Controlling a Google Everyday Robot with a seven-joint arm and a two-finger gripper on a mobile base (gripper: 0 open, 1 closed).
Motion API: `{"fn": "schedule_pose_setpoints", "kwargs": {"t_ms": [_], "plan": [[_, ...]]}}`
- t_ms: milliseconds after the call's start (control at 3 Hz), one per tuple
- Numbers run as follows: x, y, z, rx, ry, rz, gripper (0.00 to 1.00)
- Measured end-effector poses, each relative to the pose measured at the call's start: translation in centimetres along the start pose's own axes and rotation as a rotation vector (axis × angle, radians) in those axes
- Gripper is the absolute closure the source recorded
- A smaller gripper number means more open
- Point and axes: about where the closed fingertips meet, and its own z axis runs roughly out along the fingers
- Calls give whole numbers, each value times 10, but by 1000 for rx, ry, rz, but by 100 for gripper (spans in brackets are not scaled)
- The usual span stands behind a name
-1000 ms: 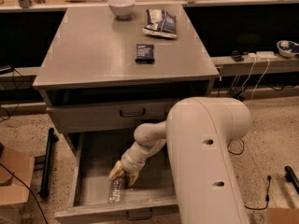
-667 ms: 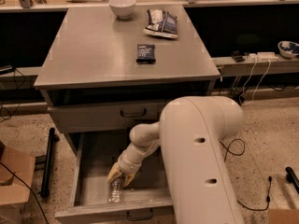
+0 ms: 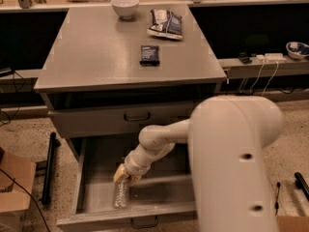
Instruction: Pick water bottle from middle drawer and place on counter
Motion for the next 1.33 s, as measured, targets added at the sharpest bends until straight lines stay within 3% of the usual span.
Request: {"fn": "schedule_pose_setpoints", "kwargs": {"t_ms": [333,667,1000,1333], "plan": [[20,6,-34,-56,-89,-78,100],[38,18,-67,-124,-210,-208,100],[60,42,-111,-154,-351,-396,100],[81,84,-176,-176,-509,-659,100]]}}
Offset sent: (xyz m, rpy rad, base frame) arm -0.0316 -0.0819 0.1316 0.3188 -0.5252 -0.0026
